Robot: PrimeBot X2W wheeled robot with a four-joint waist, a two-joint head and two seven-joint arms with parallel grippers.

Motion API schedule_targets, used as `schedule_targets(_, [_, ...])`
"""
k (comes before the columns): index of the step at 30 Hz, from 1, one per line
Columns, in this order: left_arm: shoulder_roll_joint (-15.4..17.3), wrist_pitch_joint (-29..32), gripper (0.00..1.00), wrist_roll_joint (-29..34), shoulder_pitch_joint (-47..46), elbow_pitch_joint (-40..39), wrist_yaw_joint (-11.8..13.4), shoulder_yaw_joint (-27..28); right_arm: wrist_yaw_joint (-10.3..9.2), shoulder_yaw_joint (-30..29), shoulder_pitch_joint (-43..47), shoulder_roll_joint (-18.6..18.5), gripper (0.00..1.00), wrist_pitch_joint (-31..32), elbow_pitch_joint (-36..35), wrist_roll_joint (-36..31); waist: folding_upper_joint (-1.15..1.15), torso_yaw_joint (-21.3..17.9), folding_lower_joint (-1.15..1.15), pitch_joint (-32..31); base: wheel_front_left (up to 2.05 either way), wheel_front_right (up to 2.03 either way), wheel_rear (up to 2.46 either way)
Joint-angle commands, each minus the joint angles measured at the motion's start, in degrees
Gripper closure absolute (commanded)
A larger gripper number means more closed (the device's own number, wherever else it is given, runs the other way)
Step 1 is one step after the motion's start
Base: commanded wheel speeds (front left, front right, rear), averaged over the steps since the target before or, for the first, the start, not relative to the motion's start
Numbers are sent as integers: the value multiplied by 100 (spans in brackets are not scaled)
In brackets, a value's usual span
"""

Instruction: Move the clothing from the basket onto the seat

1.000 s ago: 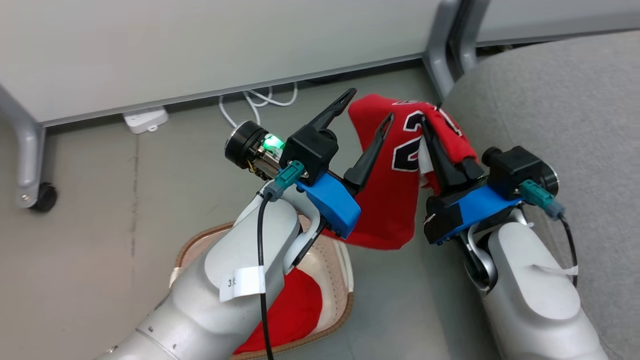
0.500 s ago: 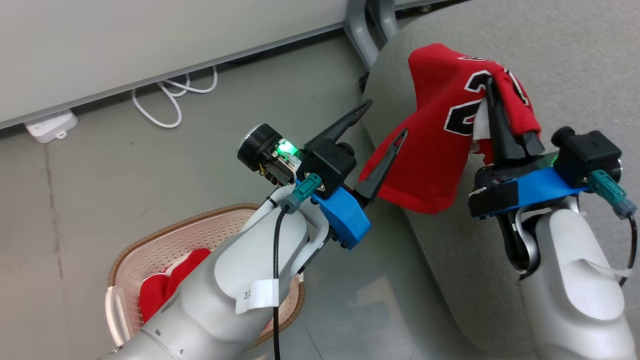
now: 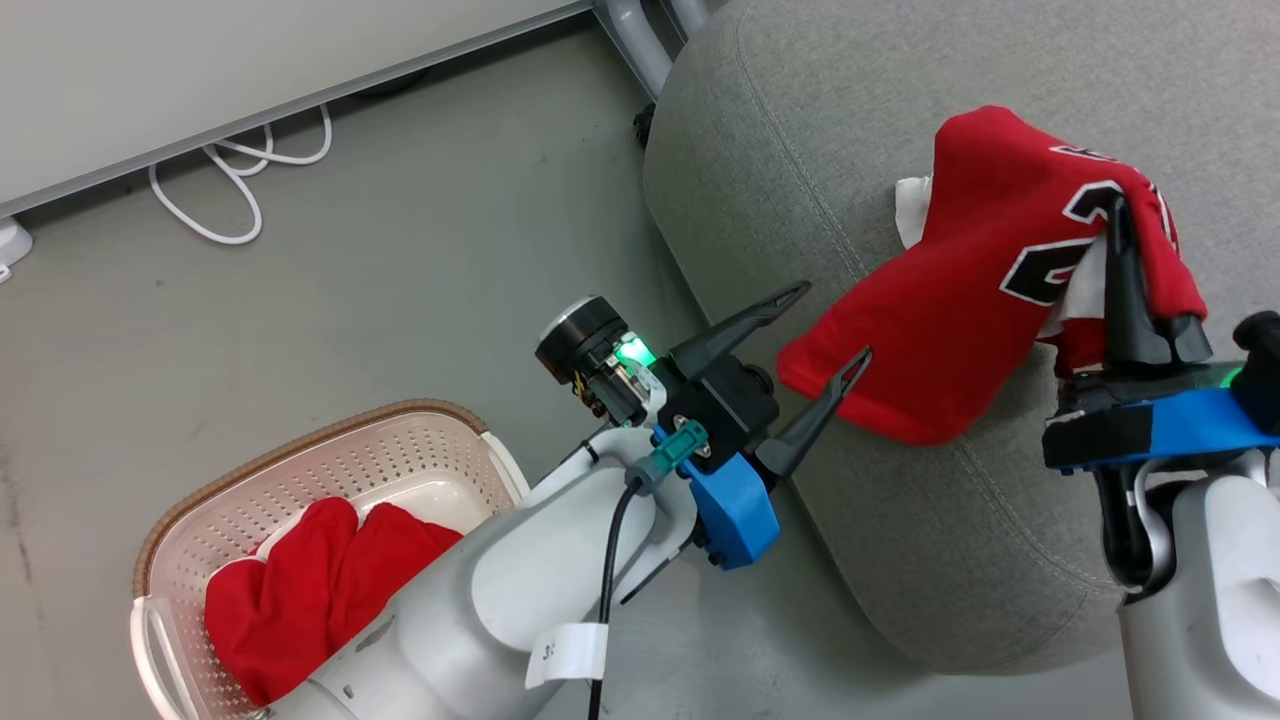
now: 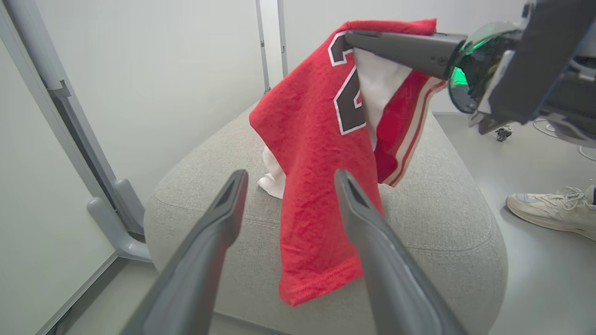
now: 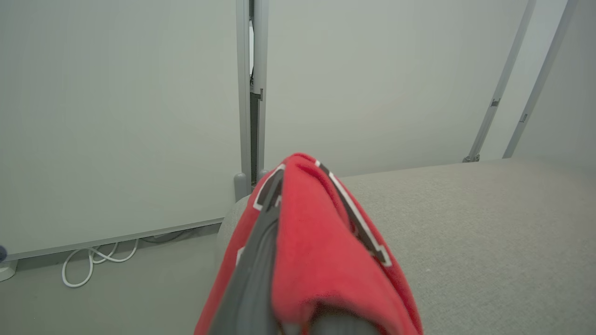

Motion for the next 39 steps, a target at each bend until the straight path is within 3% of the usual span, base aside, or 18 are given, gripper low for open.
schedule_targets(1, [14,-26,0,-26,65,-25,6,-63,1,-56,102,-30,100,-24,-72,20,0,-30,0,18,0,0,0])
schedule_targets(9, [13,-27,0,-127,22,-76,81,-226,1,-102,151,25,100,-23,-167,-33,0,-75,0,49,0,0,0])
schedule_targets(16, [86,-27,0,-106,-146,-135,202,-51,1,-61,-515,-159,100,-23,-380,-53,0,-80,0,295,0,0,0])
schedule_targets(21, [249,-24,0,-28,-326,-223,271,62,1,-279,-1296,-573,100,-23,-613,-19,0,-47,0,714,0,0,0])
schedule_targets(28, [488,102,0,154,-723,-462,335,82,1,-1033,-2474,-1354,100,-23,-770,101,0,59,0,1525,0,0,0])
schedule_targets(31, [582,203,0,226,-912,-633,361,75,1,-1387,-2905,-1751,100,-22,-593,198,0,105,0,1857,0,0,0])
schedule_targets(39, [730,363,0,409,-1260,-997,380,22,0,-1804,-3346,-2244,100,-21,215,150,0,242,0,2494,0,0,0])
